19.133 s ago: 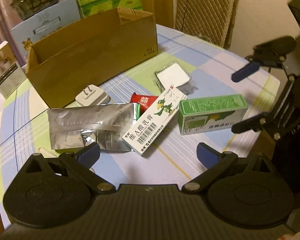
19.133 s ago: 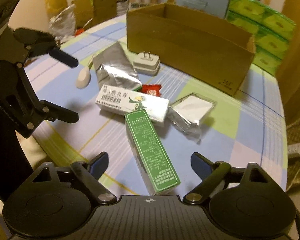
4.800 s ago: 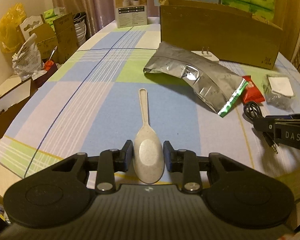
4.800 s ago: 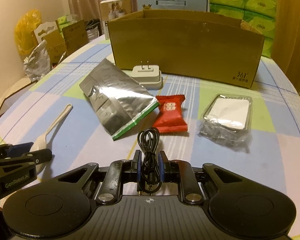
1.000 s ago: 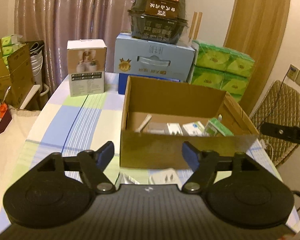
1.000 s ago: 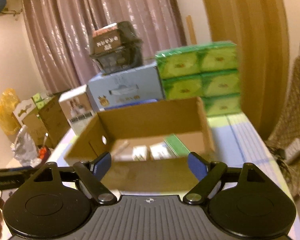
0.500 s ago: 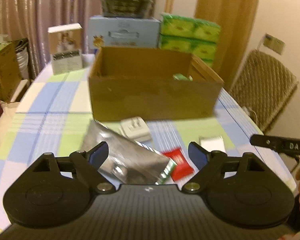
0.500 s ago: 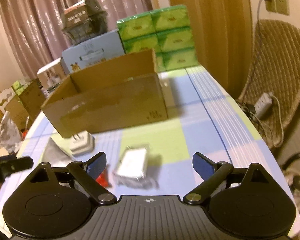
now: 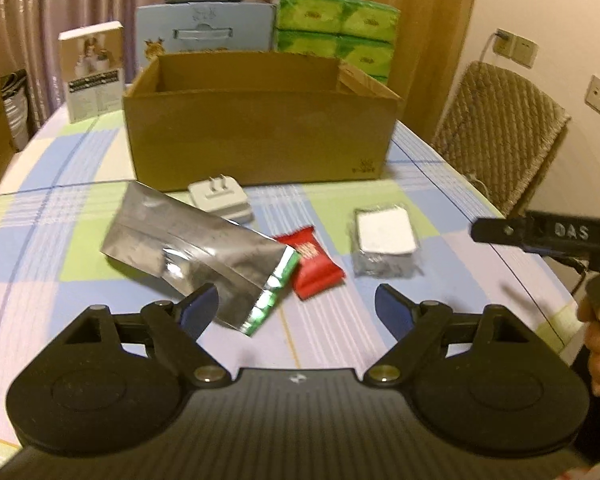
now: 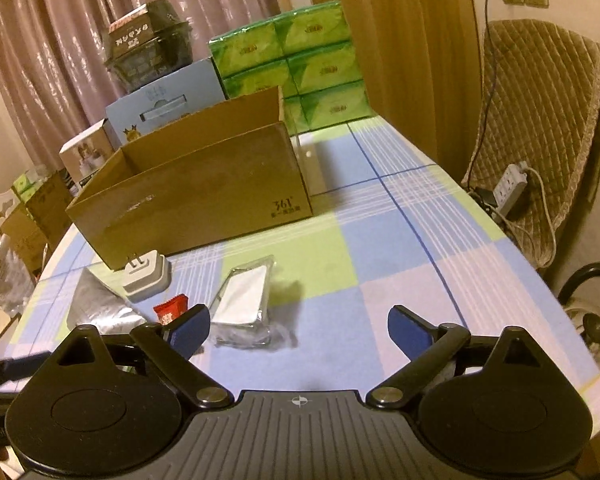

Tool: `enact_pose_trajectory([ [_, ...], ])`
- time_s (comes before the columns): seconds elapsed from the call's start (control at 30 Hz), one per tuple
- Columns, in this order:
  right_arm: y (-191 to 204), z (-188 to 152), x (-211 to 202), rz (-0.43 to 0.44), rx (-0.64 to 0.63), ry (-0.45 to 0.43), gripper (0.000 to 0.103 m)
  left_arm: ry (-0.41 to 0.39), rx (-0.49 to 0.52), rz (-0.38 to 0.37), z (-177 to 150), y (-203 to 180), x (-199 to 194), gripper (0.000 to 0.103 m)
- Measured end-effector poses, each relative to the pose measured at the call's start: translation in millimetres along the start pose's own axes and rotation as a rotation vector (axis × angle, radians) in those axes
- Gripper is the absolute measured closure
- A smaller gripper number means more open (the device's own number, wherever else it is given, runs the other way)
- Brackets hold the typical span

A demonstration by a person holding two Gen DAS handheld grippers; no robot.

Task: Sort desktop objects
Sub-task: 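Move both tools back toward the red candy and clear tray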

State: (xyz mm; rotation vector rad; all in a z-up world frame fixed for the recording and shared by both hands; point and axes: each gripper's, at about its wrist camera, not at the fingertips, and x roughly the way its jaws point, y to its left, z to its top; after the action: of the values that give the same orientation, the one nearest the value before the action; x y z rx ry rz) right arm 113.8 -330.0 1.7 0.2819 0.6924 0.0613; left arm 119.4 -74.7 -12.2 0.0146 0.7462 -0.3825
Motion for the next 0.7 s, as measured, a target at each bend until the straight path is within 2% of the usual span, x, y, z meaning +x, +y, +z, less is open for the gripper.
enact_pose_trajectory([
  [0.2, 1.4, -9.3, 2.0, 0.000, -0.014, -0.017, 0.009, 0.004, 0.048, -0.044, -13.1, -14.9, 14.9, 0.024],
  [0.4, -1.3, -5.9, 6.2, 0.004, -0.001, -0.018, 0.009, 0.036, 0.087, -0.073, -17.1, -21.4, 37.5, 0.038],
  [0.7, -2.9, -5.5, 21.1, 0.010, -0.001, 0.005, 0.009, 0.041, 0.115, -0.067, -10.2, -21.1, 65.1, 0.038],
])
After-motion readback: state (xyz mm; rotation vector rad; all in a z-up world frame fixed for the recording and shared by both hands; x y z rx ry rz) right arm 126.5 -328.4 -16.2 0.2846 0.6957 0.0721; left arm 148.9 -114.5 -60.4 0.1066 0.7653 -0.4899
